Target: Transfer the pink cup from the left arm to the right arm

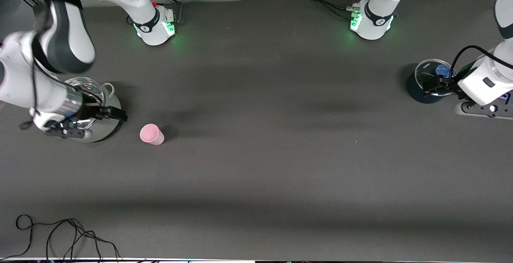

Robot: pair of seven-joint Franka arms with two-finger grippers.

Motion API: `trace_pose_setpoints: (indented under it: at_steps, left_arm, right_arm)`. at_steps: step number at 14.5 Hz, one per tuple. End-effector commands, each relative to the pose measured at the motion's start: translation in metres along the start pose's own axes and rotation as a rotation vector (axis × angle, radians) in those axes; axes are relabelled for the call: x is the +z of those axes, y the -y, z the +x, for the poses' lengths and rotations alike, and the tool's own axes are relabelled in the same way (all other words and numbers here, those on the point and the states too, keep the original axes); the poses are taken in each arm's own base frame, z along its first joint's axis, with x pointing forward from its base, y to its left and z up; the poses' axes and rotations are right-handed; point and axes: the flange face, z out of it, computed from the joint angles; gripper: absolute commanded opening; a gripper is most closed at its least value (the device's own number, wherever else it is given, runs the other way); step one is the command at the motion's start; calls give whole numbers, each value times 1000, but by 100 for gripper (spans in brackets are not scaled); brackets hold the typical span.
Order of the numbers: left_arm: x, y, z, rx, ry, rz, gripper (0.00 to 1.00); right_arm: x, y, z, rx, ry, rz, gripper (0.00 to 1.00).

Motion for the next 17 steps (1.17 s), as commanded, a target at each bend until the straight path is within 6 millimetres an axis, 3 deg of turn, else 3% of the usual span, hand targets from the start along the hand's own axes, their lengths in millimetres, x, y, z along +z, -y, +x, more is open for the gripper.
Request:
trace_pose_setpoints:
  at_steps: [1,4,5,10,17]
  left_arm:
    - [-8,1,-5,-23,-23,-8,100]
    - [-9,1,-4,-25,-30,-18,100]
    - [-9,-3,-4,-19,-28,-17,100]
    - [-12,4,-5,-34,-35,-32,100]
    - [-12,4,-5,-22,-36,-40,100]
  right_arm:
    - [-64,25,-14,-8,34,-56,100]
    - [-124,25,-31,-10,58,-62,100]
    - [-135,24,-33,-9,50,-62,100]
    - [-145,-16,-25,49,26,-95,100]
    - [-139,-5,-21,35,26,-104,100]
